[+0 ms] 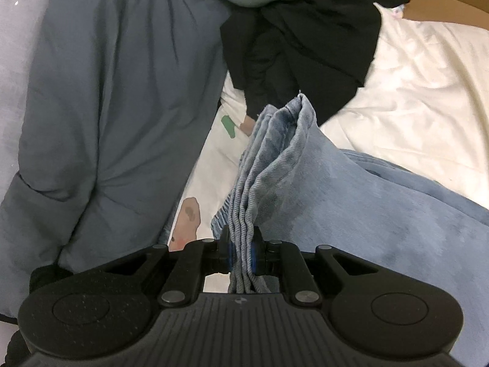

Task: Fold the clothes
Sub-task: 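Lay the held hem onto the jeans waistband with the right gripper, then open the right gripper and release the folded hem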

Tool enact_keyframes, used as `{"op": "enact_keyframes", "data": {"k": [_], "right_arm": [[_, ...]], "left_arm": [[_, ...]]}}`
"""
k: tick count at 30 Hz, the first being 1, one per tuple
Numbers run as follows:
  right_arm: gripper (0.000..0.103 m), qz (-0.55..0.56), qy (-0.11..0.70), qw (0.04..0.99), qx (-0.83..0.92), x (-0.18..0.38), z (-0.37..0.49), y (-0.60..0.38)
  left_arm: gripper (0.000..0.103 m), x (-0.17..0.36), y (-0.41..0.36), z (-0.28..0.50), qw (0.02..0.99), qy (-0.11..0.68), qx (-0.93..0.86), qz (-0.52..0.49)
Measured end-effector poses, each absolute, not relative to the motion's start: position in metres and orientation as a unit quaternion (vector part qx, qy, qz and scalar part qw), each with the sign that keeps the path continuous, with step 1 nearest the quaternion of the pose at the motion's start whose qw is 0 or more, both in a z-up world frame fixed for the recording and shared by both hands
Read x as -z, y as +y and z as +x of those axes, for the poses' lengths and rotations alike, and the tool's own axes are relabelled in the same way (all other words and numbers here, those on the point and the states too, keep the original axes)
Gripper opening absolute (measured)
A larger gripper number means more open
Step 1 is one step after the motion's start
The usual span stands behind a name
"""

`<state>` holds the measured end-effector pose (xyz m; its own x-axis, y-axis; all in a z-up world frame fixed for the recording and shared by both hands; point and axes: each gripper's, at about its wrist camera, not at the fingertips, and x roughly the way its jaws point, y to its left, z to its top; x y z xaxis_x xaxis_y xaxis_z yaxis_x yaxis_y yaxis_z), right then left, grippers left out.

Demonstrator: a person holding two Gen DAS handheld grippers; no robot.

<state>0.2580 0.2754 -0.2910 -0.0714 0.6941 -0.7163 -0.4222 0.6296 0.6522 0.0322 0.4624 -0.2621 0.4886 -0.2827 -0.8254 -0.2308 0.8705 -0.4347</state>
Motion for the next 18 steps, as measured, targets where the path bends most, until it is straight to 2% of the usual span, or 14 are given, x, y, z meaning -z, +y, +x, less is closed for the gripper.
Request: {"op": "enact_keyframes", "data": {"k": [6, 9, 18], "right_arm": [[0.021, 0.153, 0.606, 0.651, -0.432, 0.305, 0.271, 0.286], [0.029, 0.156, 0.6, 0.647, -0.443, 0.305, 0.278, 0.281], [0.037, 0.042, 0.54, 0.691, -0.478, 0.308, 0.291, 0.278]], "left_arm": [[0.087, 0.264, 0.467, 0.041, 0.826, 0.504, -0.006, -0.253], [0.089, 0.269, 0.469, 0.043, 0.826, 0.5, -0.012, -0.259], [0.089, 0.296, 0.474, 0.061, 0.822, 0.485, -0.026, -0.298]]}}
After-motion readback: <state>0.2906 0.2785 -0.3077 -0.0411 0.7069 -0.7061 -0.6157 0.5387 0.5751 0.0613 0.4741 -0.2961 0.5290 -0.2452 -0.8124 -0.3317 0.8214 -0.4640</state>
